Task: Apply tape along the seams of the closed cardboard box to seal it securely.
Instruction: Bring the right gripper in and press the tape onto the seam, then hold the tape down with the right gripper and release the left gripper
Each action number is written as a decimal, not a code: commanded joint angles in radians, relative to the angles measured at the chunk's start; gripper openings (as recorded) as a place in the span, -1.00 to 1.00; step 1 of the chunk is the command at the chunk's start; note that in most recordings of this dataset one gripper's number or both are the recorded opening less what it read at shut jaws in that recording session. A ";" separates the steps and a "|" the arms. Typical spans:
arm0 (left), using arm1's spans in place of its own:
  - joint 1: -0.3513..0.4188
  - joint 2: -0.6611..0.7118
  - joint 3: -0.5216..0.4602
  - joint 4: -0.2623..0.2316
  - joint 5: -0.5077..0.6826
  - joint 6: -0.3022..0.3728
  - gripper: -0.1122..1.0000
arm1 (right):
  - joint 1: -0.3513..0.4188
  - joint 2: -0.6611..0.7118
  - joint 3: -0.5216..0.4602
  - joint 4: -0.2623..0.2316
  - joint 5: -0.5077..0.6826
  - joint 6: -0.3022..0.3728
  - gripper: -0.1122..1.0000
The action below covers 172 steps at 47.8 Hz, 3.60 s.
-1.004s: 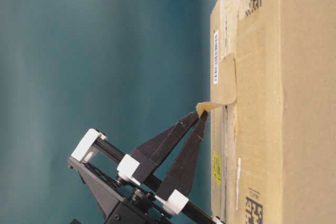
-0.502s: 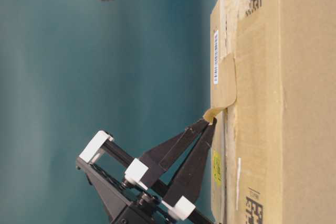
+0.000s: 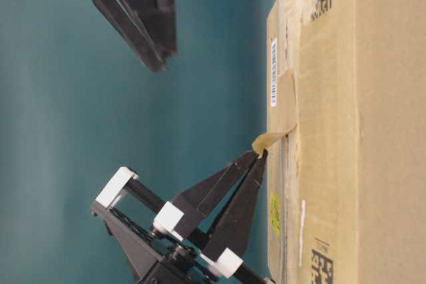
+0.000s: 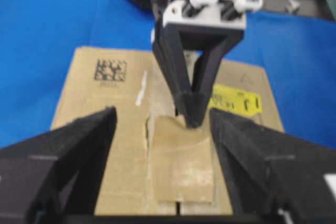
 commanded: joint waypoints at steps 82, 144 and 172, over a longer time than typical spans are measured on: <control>0.017 -0.017 -0.029 0.002 0.055 0.029 -0.40 | -0.063 0.348 -0.115 0.051 -0.106 0.009 -0.15; 0.044 0.008 -0.118 0.006 0.414 0.018 0.29 | -0.051 0.339 -0.098 0.048 -0.094 0.009 -0.15; 0.044 0.003 -0.115 0.008 0.436 0.018 0.29 | -0.048 0.339 -0.098 0.049 -0.094 0.011 -0.15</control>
